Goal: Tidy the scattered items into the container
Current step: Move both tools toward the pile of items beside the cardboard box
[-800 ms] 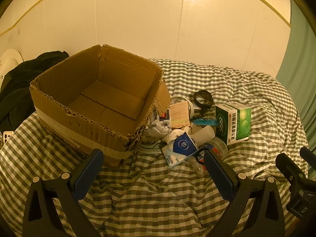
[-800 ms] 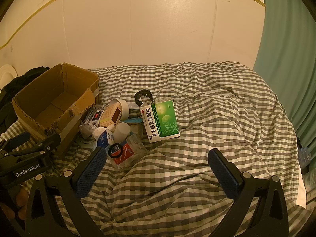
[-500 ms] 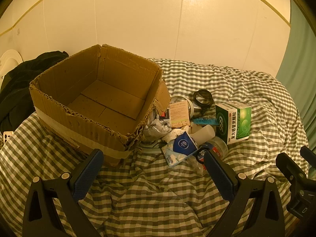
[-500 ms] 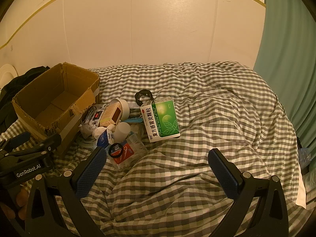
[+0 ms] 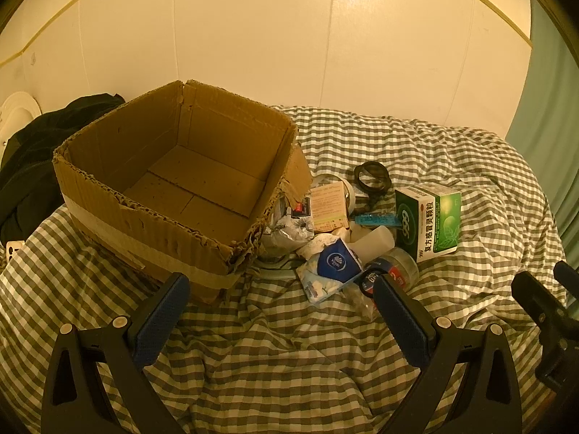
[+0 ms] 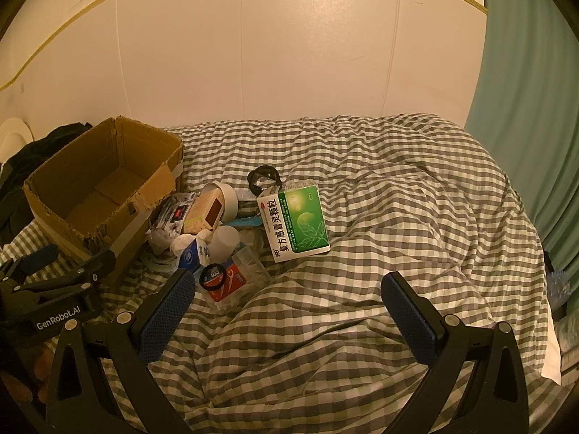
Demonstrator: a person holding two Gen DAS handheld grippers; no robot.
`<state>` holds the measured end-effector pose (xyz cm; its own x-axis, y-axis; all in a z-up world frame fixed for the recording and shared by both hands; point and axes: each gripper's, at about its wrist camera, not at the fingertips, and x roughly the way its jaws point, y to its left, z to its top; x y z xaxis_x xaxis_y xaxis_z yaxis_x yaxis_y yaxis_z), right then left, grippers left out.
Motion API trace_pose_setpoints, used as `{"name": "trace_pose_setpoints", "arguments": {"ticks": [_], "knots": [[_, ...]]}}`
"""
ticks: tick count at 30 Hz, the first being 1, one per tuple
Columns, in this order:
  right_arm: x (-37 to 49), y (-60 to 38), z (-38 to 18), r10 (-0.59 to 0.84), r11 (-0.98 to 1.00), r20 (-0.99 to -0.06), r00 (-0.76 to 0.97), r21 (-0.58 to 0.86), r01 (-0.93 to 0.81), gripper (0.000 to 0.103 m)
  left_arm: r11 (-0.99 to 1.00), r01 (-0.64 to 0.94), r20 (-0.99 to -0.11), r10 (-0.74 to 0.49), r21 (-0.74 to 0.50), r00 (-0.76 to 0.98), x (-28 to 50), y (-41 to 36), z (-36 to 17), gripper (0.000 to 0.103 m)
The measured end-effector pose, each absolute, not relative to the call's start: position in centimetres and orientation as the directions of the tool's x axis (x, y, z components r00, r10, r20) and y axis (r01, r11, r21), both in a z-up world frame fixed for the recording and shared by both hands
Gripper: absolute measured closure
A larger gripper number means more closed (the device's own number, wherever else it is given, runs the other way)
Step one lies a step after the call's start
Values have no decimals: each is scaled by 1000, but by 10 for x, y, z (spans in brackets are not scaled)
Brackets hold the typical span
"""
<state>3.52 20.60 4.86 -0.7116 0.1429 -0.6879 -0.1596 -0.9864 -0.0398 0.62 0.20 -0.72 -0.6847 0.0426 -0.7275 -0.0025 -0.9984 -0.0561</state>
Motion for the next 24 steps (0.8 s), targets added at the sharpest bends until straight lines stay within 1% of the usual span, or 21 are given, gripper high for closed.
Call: {"name": "trace_pose_setpoints", "arguments": {"ticks": [12, 15, 18, 22, 24], "knots": [[33, 223, 63, 139, -984, -677, -723, -12, -177, 0, -999, -10, -743, 42, -47, -668, 10, 19, -16, 0], [32, 228, 65, 143, -983, -673, -726, -9, -185, 0, -999, -16, -762, 50, -52, -646, 10, 26, -26, 0], [29, 238, 63, 126, -980, -681, -721, 28, -198, 0, -999, -35, -784, 53, -40, -618, 6, 38, -42, 0], [22, 246, 56, 119, -976, -696, -708, 48, -212, 0, -996, -69, -806, 89, -59, -585, -6, 53, -62, 0], [17, 250, 51, 117, -974, -706, -698, 55, -218, 0, -995, -88, -810, 84, -40, -581, -14, 62, -72, 0]]}}
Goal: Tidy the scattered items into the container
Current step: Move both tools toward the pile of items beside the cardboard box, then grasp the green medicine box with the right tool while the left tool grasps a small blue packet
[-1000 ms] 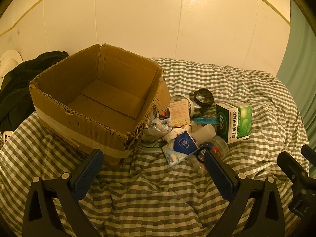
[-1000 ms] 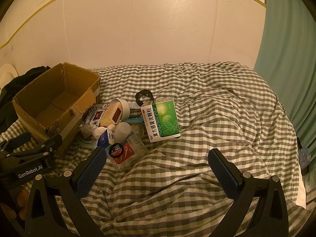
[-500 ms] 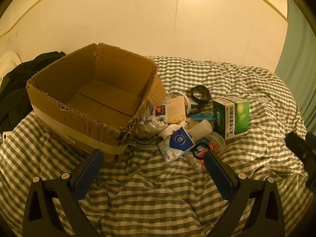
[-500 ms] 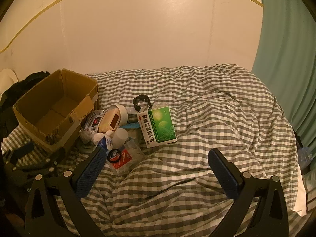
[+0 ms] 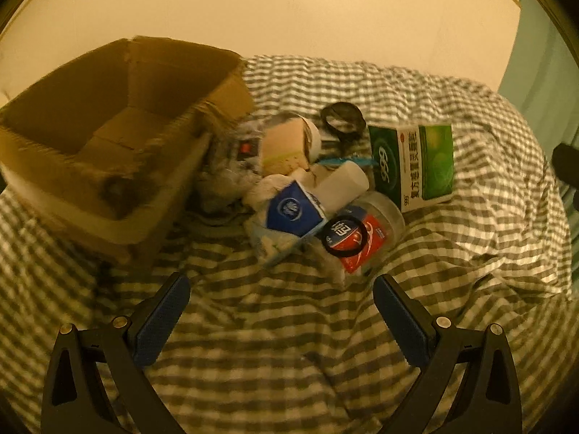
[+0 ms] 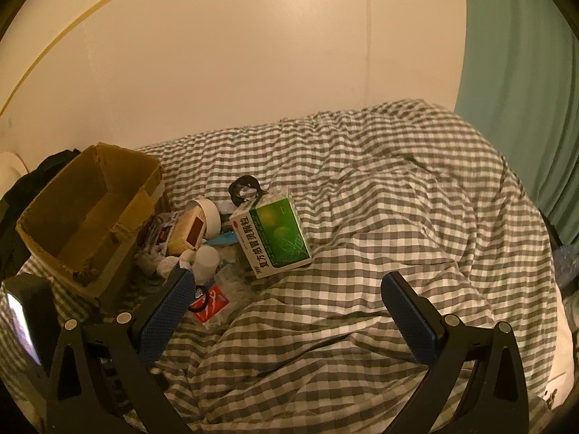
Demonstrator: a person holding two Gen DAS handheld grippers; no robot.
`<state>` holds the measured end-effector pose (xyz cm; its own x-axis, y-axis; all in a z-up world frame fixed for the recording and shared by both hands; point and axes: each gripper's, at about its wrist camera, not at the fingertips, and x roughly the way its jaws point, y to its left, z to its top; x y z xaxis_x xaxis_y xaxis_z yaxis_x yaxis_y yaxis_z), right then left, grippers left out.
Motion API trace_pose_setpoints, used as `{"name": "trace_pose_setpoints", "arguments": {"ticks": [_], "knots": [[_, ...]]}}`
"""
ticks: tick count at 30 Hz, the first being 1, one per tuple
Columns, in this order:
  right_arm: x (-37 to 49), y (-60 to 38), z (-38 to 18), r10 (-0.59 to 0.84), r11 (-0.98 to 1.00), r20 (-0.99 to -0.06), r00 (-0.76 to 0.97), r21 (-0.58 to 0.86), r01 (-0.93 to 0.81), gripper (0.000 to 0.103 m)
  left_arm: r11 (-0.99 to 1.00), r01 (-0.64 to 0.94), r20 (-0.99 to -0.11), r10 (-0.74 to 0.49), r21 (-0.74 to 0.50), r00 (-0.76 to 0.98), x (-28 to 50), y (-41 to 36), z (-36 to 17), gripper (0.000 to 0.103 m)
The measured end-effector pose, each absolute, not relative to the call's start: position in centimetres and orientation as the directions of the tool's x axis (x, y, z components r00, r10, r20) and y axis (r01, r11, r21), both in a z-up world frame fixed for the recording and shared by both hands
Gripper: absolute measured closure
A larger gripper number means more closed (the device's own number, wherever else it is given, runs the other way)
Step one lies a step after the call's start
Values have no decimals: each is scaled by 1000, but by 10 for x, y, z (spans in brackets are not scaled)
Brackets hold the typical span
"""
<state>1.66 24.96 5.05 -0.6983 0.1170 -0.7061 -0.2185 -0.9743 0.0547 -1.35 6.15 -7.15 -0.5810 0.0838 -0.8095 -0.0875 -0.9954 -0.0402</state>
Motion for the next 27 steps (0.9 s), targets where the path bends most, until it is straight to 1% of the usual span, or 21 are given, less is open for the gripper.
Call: {"name": "trace_pose_setpoints", "arguments": {"ticks": [2, 5, 10, 14, 19, 20, 21, 22, 23, 24, 25, 26, 27], "knots": [[13, 253, 46, 114, -972, -716, -689, 62, -225, 0, -995, -95, -810, 69, -17, -582, -22, 66, -77, 0], [8, 257, 40, 116, -970, -726, -678, 64, -234, 0, -997, -68, -806, 58, -22, -588, -39, 64, -84, 0], [1, 255, 30, 122, -971, -742, -660, 49, -235, 0, -994, 8, -825, 87, -111, -559, -66, 51, -94, 0], [-9, 250, 21, 139, -973, -752, -645, 18, -231, 0, -994, -12, -855, 102, -112, -508, -87, 56, -110, 0], [-21, 243, 18, 155, -979, -737, -658, -25, -203, 0, -980, 26, -865, 160, -196, -475, -103, 46, -126, 0], [-25, 241, 16, 154, -981, -735, -660, -32, -193, 0, -982, 21, -865, 156, -189, -477, -101, 47, -127, 1], [-29, 239, 13, 144, -984, -736, -661, -35, -175, 0, -983, 7, -862, 155, -181, -483, -100, 48, -128, 3], [-36, 237, 10, 134, -987, -740, -659, -39, -156, 0, -984, -3, -859, 158, -179, -487, -98, 49, -128, 8], [-43, 235, 6, 116, -991, -744, -658, -39, -131, 0, -985, -13, -861, 157, -173, -484, -97, 50, -128, 16], [-48, 232, 4, 105, -993, -746, -658, -40, -113, 0, -985, -18, -865, 158, -170, -477, -97, 49, -129, 19], [-56, 229, 0, 107, -994, -745, -659, -56, -98, 0, -985, -18, -867, 157, -169, -472, -96, 49, -128, 21], [-61, 226, -2, 124, -992, -741, -659, -80, -96, 0, -985, -24, -867, 160, -169, -472, -95, 48, -127, 28], [-67, 223, -4, 148, -989, -737, -660, -111, -98, 0, -985, -31, -865, 162, -168, -475, -93, 45, -126, 31]]}}
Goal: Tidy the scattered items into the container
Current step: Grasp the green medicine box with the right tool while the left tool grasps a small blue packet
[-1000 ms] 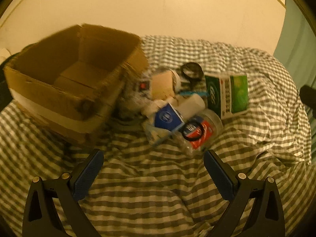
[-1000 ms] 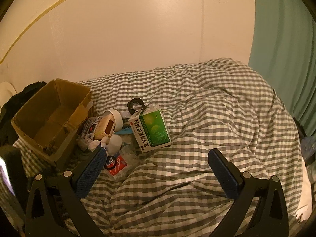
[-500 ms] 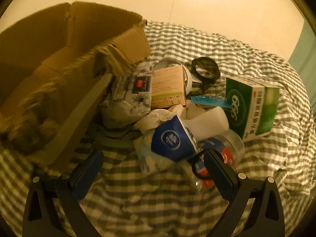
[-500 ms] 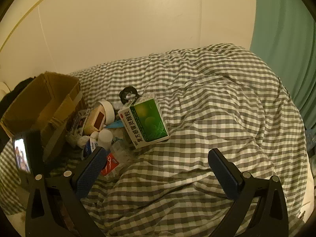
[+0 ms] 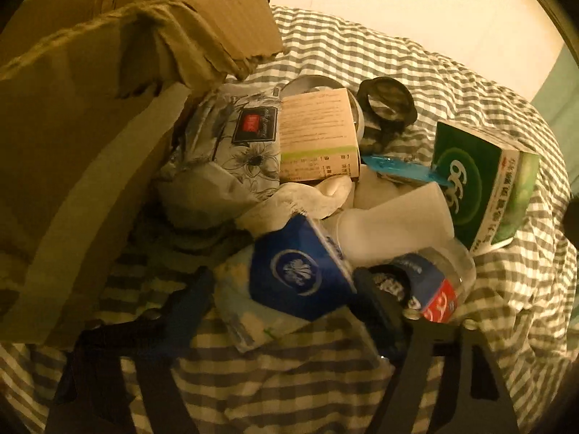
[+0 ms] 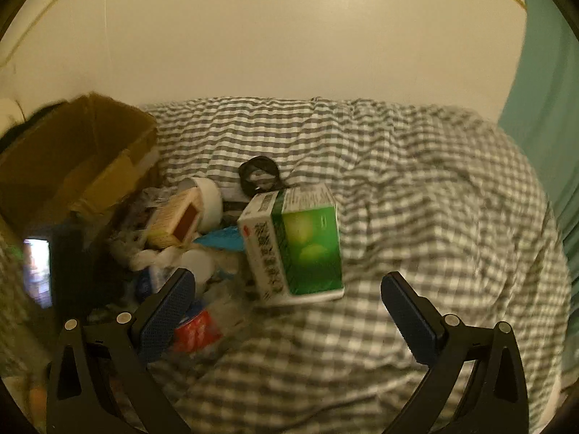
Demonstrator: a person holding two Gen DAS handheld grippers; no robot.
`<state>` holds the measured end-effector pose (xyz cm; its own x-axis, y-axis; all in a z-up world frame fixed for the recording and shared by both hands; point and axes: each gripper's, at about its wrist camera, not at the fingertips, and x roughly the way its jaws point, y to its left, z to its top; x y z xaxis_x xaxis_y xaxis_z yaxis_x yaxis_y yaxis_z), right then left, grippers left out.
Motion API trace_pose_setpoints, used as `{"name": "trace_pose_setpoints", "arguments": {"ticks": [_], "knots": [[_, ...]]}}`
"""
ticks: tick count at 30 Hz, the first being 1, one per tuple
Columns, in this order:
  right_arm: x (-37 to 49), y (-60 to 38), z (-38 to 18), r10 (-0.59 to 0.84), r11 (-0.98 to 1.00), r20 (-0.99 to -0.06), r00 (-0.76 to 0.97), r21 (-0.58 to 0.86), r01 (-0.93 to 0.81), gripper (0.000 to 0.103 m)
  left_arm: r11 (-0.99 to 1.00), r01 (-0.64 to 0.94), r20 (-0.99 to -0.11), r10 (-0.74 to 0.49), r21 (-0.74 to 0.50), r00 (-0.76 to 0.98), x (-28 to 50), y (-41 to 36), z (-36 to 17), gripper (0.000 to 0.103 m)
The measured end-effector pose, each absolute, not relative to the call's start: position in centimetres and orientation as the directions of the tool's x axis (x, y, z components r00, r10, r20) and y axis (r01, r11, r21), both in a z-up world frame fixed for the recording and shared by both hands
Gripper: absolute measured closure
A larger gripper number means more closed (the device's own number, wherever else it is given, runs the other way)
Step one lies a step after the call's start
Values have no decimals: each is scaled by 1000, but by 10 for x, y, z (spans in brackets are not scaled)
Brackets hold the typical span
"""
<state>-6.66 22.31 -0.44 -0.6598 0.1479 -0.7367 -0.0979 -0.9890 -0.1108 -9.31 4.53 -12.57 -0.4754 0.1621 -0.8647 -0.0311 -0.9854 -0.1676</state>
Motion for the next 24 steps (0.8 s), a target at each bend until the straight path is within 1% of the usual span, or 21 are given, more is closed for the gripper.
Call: {"name": "trace_pose_setpoints", "arguments": {"ticks": [2, 3, 5, 8, 10, 12, 13, 14, 15, 18, 24], "knots": [[-79, 223, -10, 187, -982, -729, -658, -155, -107, 0, -987, -47, -862, 155, -152, -483, -91, 45, -122, 45], [-85, 225, -12, 190, -982, -731, -656, -155, -112, 0, -989, -50, -864, 146, -139, -483, -91, 46, -121, 49], [-95, 231, -17, 167, -986, -742, -650, -121, -116, 0, -991, -56, -864, 133, -121, -486, -89, 45, -119, 63], [-106, 232, -25, 153, -988, -754, -639, -107, -111, 0, -992, -66, -856, 125, -107, -501, -86, 46, -114, 72], [-111, 229, -32, 156, -988, -756, -636, -127, -92, 0, -997, -56, -853, 74, -52, -517, -83, 50, -110, 77], [-116, 227, -39, 174, -984, -759, -627, -156, -84, 2, -998, -57, -844, 48, -20, -535, -76, 53, -105, 80], [-117, 227, -43, 169, -985, -765, -622, -151, -81, 8, -998, -62, -840, 40, -8, -541, -73, 53, -104, 80], [-118, 228, -46, 157, -987, -773, -615, -139, -78, 20, -997, -70, -839, 28, 12, -543, -71, 56, -103, 81], [-119, 229, -49, 153, -988, -780, -606, -131, -81, 25, -997, -75, -839, 24, 20, -544, -71, 57, -103, 81], [-116, 234, -48, 149, -989, -780, -608, -113, -97, 25, -997, -75, -841, 31, 11, -541, -68, 56, -100, 81], [-96, 232, -28, 151, -988, -769, -621, -99, -118, 25, -998, -67, -834, 41, -5, -550, -53, 54, -81, 82]]}}
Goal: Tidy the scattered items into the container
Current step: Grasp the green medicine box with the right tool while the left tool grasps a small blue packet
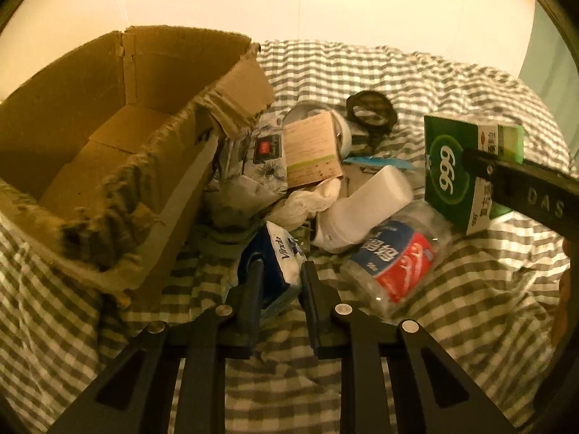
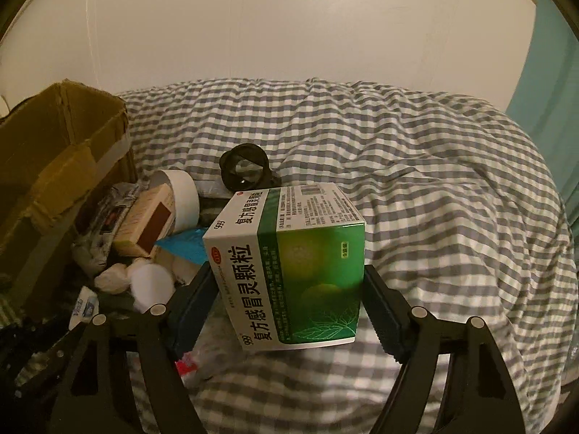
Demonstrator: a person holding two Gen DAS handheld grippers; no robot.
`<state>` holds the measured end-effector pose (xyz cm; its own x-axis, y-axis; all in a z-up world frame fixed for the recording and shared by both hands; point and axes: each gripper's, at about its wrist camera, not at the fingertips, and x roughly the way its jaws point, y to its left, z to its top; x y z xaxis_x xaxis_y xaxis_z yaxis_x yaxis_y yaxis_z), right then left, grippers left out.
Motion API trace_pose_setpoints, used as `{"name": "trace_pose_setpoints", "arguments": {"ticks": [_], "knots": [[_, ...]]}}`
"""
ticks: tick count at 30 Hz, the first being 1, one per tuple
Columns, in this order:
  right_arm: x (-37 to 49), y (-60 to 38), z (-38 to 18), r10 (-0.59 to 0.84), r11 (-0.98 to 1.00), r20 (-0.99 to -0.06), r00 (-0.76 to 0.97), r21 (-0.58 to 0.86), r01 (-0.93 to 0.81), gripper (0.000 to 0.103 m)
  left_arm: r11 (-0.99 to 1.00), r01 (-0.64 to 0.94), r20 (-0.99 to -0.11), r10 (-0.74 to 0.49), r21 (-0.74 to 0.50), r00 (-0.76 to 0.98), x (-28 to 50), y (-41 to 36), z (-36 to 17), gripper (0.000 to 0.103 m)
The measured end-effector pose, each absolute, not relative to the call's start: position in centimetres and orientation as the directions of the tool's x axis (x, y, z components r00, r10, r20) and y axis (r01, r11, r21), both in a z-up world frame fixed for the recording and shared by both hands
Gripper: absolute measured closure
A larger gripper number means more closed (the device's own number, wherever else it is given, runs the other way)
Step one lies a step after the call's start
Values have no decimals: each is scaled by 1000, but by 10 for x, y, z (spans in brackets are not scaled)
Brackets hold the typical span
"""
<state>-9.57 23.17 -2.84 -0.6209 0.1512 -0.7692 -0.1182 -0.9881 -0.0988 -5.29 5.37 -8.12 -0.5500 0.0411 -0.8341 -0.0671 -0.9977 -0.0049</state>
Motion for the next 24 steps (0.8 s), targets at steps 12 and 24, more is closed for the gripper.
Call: {"name": "trace_pose_setpoints", "arguments": {"ticks": [12, 24], "knots": [[-40, 213, 47, 143, -989, -736, -662, -87, -117, 25, -979, -154, -730, 203, -134, -652, -35, 40, 23, 84], [-54, 149, 126, 52, -997, -683, -729, -79, 2, 25, -985, -163, -668, 162, -62, -726, -71, -14, 94, 84]]}}
